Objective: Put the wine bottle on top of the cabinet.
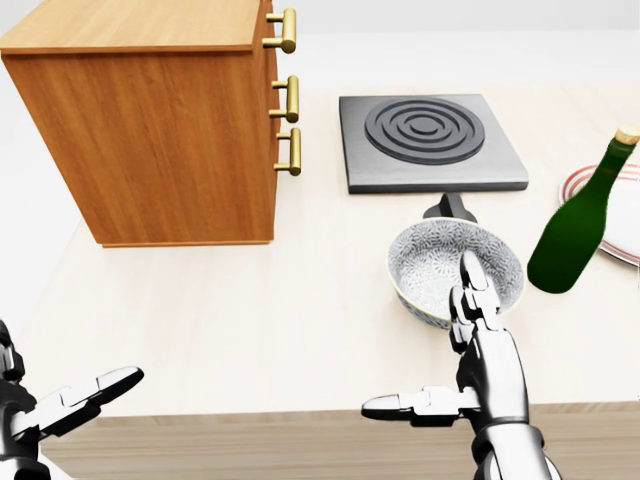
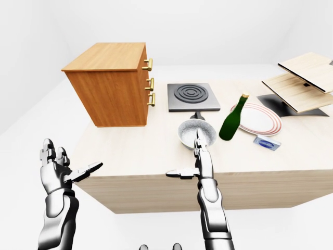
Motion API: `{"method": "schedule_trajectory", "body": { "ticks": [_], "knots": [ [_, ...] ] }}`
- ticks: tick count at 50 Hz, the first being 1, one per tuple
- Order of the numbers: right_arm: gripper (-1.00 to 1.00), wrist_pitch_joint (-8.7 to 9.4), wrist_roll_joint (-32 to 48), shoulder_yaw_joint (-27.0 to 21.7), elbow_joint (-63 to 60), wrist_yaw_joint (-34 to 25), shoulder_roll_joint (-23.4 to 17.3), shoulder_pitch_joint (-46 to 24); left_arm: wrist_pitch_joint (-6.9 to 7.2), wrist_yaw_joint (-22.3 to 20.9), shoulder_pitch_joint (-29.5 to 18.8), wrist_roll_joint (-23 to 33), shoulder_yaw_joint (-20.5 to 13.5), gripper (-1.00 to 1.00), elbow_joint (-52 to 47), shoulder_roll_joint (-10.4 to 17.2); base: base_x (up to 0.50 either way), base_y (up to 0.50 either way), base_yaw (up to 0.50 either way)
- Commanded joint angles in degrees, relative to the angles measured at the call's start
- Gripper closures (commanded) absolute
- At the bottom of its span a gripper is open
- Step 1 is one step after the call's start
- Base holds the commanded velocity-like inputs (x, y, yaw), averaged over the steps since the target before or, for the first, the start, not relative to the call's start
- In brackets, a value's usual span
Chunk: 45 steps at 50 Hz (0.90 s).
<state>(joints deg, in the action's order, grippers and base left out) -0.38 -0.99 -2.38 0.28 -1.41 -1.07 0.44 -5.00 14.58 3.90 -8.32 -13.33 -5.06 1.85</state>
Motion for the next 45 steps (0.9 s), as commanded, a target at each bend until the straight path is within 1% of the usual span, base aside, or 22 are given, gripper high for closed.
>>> {"method": "schedule_trajectory", "body": {
  "ticks": [1,13,14,15,16,17,18,26,27,39,45],
  "knots": [
    [-1.0,-0.05,0.0,0.0,-0.2,-0.1,0.0,-0.2,0.0,-0.1,-0.4,-0.1,0.1,-1.0,0.1,0.0,0.5,0.0,0.0],
    [-1.0,0.15,-0.1,0.0,0.0,-0.2,0.0,-0.4,0.0,0.0,-0.5,0.1,0.2,-1.0,0.3,0.0,0.5,0.0,0.0],
    [-1.0,-0.55,0.1,0.0,-0.3,0.0,0.0,-0.3,0.0,0.0,-0.5,0.2,0.2,-1.0,0.3,0.0,0.5,0.0,0.0],
    [-1.0,-0.09,0.6,0.4,-0.6,-0.1,0.0,-0.1,0.0,0.0,-0.3,0.3,0.3,-1.0,0.0,0.0,0.0,0.0,0.0],
    [-1.0,-0.06,0.6,0.4,-0.6,-0.1,0.0,-0.1,0.0,0.0,-0.2,0.4,0.3,-1.0,-0.1,0.0,0.0,0.0,0.0],
    [-1.0,-0.52,0.4,0.1,-0.7,0.0,0.0,-0.1,0.0,-0.1,-0.2,0.2,0.2,-1.0,-0.2,-0.1,0.0,0.0,0.0],
    [-1.0,-0.55,0.3,0.1,-0.7,0.0,0.0,-0.1,0.0,-0.1,-0.2,0.1,0.2,-1.0,-0.1,-0.1,0.0,0.0,0.0],
    [-1.0,0.1,0.8,0.1,-0.2,0.4,-0.1,-0.5,0.0,0.0,-0.2,0.2,0.2,-1.0,0.0,-0.1,0.0,0.0,0.0],
    [-1.0,-0.41,0.2,0.0,-0.5,-0.1,0.0,-0.2,0.0,0.0,-0.3,0.4,0.3,-1.0,0.0,-0.1,0.0,0.0,0.0],
    [-1.0,-0.09,0.5,0.0,0.0,0.3,0.0,-0.6,0.0,0.1,-0.5,0.4,0.2,-1.0,0.3,0.0,0.49,0.0,0.0],
    [-1.0,-0.48,0.3,0.0,-0.1,0.2,0.0,-0.5,0.0,0.1,-0.3,0.3,0.3,-1.0,-0.2,0.0,0.02,0.0,0.0]
  ]
}}
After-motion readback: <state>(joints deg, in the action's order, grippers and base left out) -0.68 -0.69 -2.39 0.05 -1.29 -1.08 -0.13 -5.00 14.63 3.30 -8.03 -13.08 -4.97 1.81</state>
